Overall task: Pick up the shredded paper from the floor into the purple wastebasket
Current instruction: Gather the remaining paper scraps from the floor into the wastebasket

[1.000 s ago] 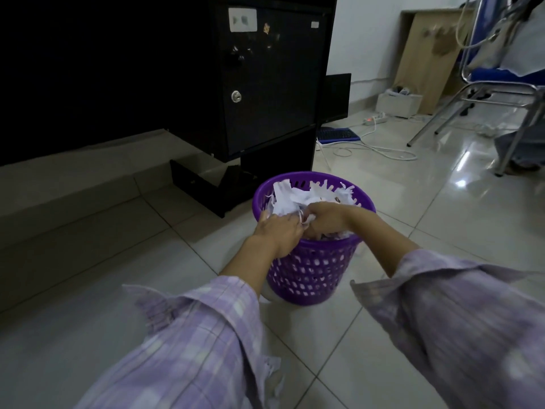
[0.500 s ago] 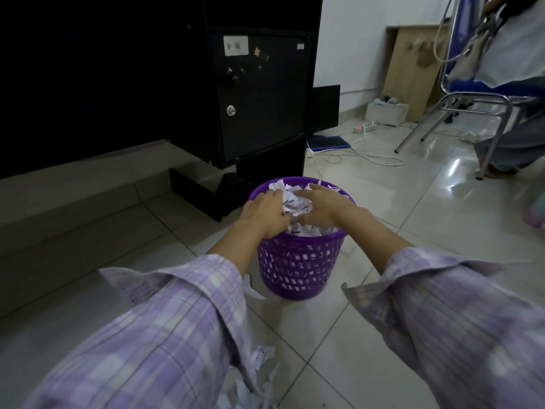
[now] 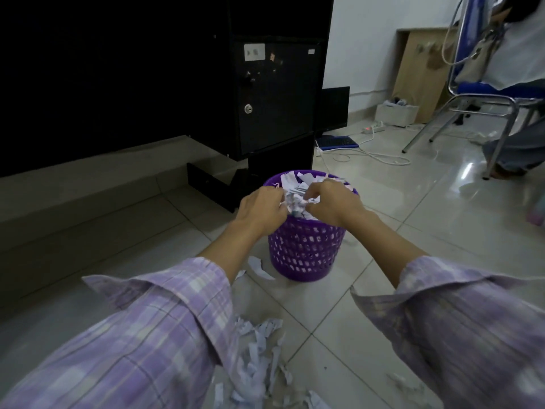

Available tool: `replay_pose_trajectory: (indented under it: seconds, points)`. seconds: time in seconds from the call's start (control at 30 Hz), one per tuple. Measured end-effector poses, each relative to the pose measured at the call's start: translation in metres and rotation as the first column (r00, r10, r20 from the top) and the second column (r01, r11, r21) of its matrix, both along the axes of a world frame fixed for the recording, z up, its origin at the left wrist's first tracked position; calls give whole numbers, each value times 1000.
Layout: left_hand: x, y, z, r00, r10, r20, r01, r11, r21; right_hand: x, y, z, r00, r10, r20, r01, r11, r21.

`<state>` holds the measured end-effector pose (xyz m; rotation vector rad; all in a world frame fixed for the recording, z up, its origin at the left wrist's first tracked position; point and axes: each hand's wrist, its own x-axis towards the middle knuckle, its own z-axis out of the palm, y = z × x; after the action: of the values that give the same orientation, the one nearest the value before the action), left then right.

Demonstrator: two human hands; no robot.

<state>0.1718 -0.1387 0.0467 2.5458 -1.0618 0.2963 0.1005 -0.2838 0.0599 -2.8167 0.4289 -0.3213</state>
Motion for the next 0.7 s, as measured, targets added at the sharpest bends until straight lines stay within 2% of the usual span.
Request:
replay_pose_trajectory:
  seconds: [0.1,0.27,0.47,0.6,0.7]
  points:
    - [-11,19,-15,996,59,-62,-58,998,22,-13,18,-17,999,45,-10,-44,993,105]
    - [-35,57,-60,977,124,-171,-105,988,116,-31,44,-64,980,119,-159,-80,969,234]
    - [-40,102,-130,913,225,-341,-164,966,199,-24,65,-143,943,131,-306,2,917,399]
    - [-28,130,-176,845,394,-363,-288,905,312,-6,74,-184,907,169,-385,-3,918,396]
    - [-14,148,-202,792,484,-371,-355,861,364,19,77,-210,899,129,-419,36,931,363]
